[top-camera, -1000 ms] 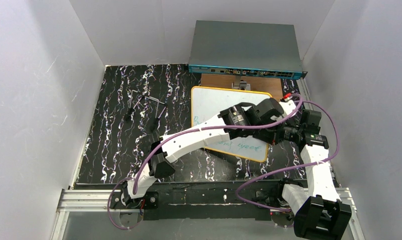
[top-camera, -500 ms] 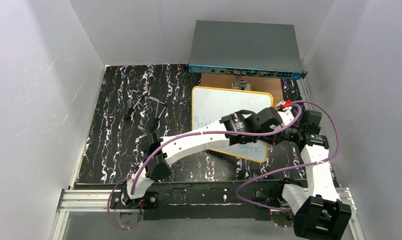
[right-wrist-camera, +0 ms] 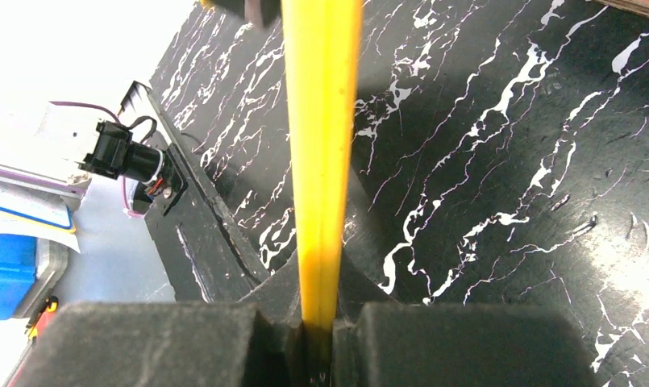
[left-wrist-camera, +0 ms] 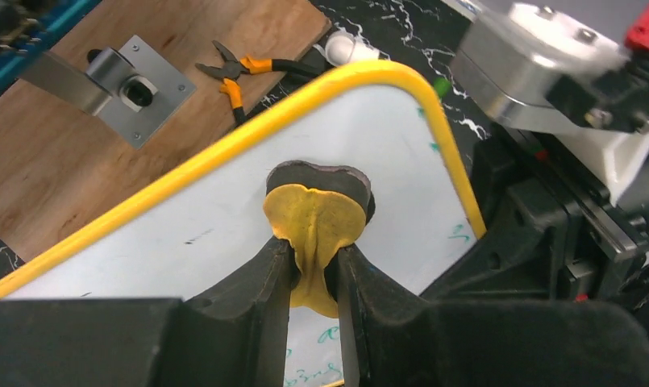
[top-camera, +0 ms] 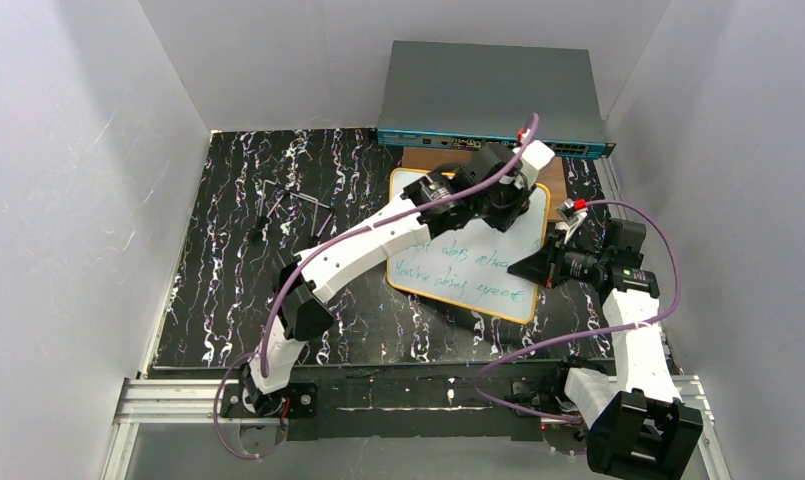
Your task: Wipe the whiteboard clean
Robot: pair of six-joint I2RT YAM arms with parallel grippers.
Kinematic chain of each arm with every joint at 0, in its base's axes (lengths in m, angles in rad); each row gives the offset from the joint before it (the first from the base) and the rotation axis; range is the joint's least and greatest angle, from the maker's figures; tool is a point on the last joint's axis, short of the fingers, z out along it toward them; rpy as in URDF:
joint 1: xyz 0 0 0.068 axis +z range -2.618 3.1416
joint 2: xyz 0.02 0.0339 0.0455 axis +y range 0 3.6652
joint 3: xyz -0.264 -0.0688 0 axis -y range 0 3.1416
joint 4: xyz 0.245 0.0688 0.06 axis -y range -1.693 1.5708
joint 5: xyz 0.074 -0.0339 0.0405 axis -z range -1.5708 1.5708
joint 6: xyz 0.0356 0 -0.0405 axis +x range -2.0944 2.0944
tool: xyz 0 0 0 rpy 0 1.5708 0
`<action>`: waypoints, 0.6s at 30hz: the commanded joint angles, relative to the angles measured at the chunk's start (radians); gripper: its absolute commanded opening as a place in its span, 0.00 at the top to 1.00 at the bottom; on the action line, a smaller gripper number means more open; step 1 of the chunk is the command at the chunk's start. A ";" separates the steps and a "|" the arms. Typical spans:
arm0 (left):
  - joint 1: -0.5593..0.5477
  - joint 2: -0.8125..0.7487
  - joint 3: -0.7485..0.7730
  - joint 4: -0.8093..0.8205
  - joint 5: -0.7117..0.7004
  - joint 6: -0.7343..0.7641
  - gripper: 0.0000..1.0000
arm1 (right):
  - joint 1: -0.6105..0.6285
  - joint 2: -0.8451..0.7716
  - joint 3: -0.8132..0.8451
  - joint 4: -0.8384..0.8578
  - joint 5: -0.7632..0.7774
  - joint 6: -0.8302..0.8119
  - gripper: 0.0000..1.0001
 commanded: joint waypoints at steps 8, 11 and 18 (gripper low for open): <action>0.083 -0.459 -0.835 0.456 -0.022 -0.160 1.00 | 0.003 -0.043 0.055 0.048 -0.154 -0.065 0.99; 0.124 -0.619 -1.085 0.565 -0.043 -0.215 1.00 | 0.003 -0.042 0.054 0.047 -0.158 -0.065 0.99; 0.295 -0.874 -1.479 0.845 -0.048 -0.265 1.00 | 0.003 -0.041 0.052 0.048 -0.152 -0.065 0.99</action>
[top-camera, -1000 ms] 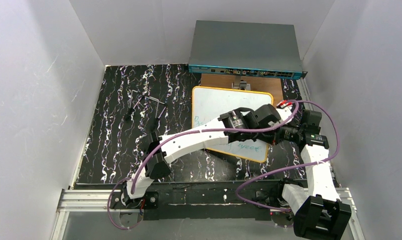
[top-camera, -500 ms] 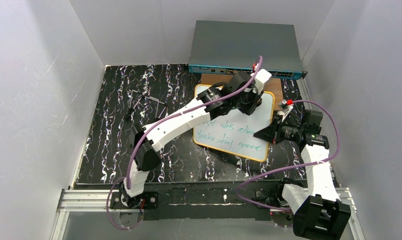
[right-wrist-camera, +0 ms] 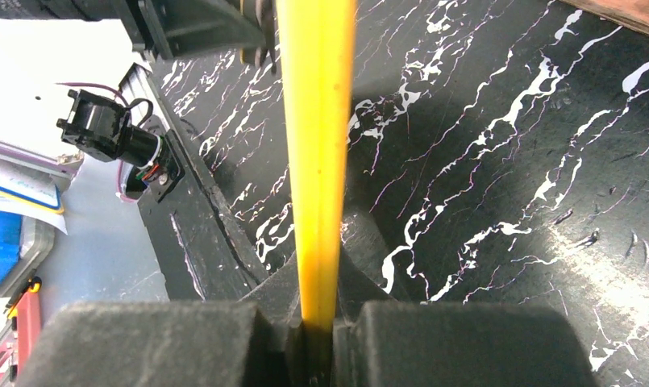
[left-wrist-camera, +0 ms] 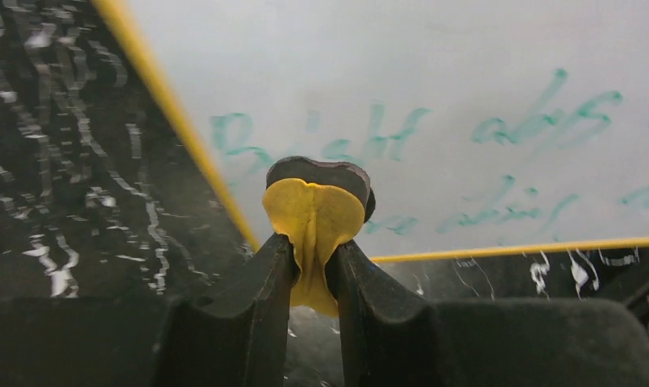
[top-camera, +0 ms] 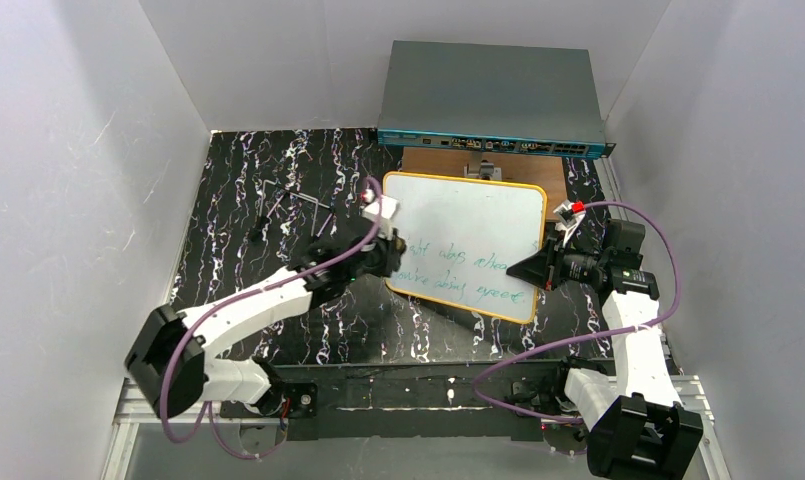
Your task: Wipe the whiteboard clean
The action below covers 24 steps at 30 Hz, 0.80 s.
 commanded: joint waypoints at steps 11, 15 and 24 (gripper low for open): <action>0.206 -0.006 -0.147 0.498 0.022 -0.032 1.00 | -0.001 -0.023 0.049 0.062 -0.122 -0.011 0.99; 0.211 0.062 -0.079 0.471 0.055 -0.007 1.00 | -0.002 -0.022 0.049 0.060 -0.121 -0.013 0.99; 0.174 0.047 -0.256 0.438 0.137 -0.050 1.00 | -0.004 -0.017 0.051 0.060 -0.126 -0.013 0.99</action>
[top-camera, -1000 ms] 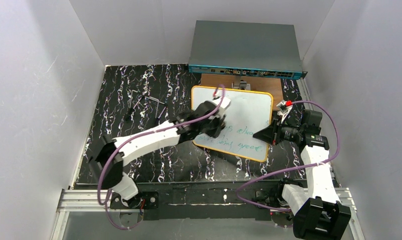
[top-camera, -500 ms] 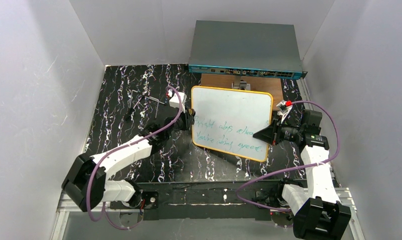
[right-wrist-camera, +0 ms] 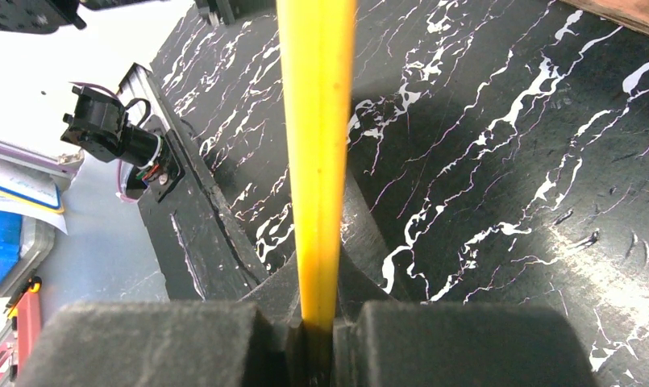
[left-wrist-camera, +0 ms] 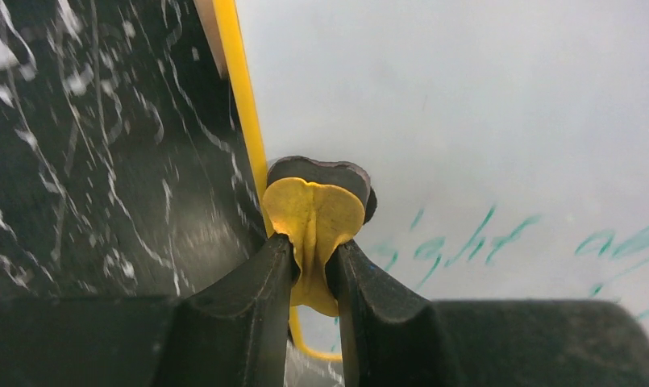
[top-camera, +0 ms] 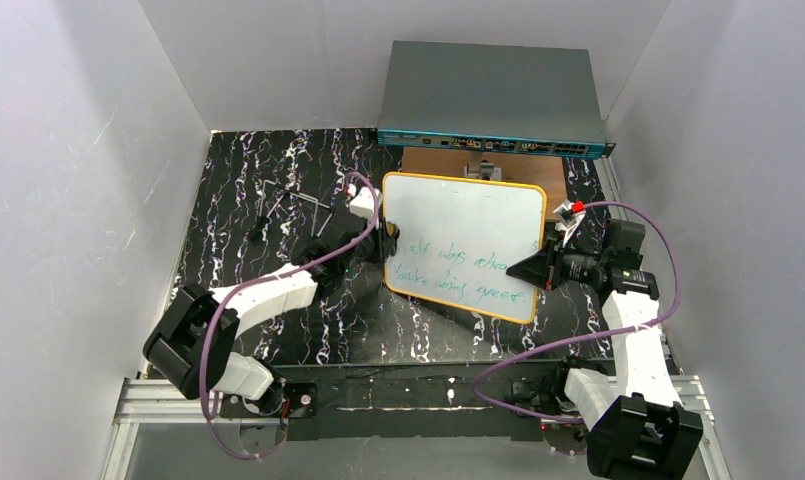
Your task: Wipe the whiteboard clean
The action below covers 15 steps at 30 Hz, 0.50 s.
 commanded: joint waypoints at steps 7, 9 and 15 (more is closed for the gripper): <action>-0.025 -0.002 -0.055 -0.023 0.023 0.023 1.00 | -0.003 -0.010 0.049 0.062 -0.123 -0.013 0.99; -0.009 0.006 0.029 -0.058 0.020 0.043 1.00 | -0.003 -0.011 0.048 0.062 -0.118 -0.015 0.99; 0.037 0.036 0.152 -0.087 0.029 0.051 1.00 | -0.011 -0.020 0.048 0.059 -0.116 -0.014 0.99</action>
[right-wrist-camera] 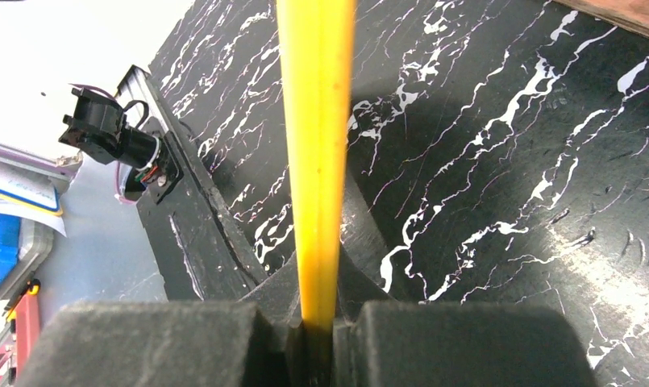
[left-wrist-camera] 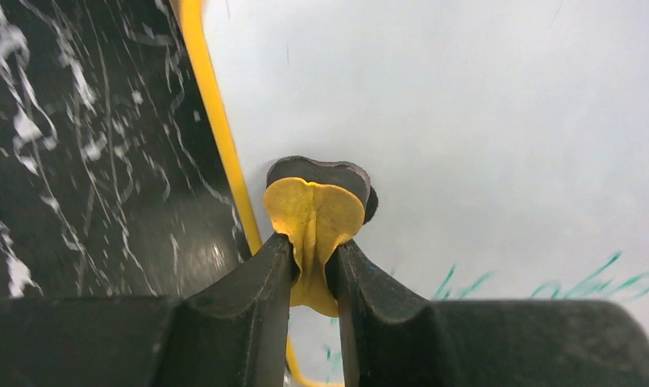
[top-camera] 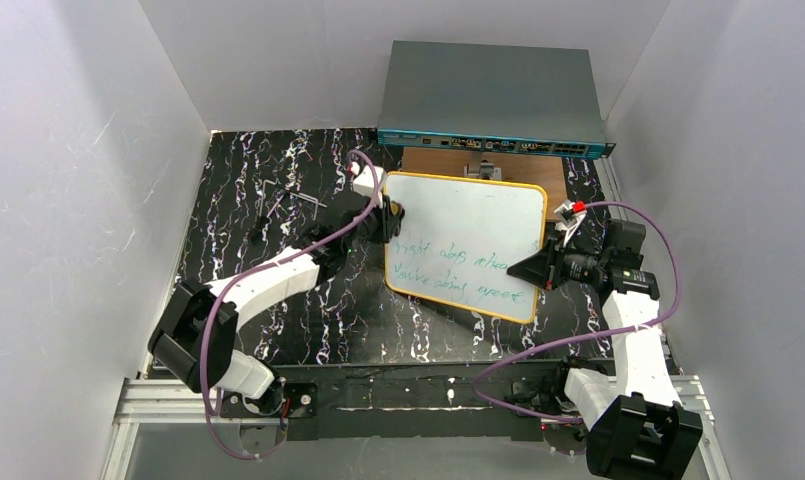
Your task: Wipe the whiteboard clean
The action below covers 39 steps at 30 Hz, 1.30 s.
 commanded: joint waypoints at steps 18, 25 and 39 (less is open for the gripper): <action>0.022 0.029 -0.048 0.010 0.006 0.000 1.00 | -0.007 -0.016 0.047 0.058 -0.123 -0.015 0.99; 0.050 0.090 0.027 -0.019 0.036 0.004 1.00 | -0.011 -0.024 0.046 0.057 -0.121 -0.017 0.99; -0.011 0.057 -0.063 0.076 0.034 0.011 1.00 | -0.012 -0.011 0.044 0.058 -0.124 -0.017 0.99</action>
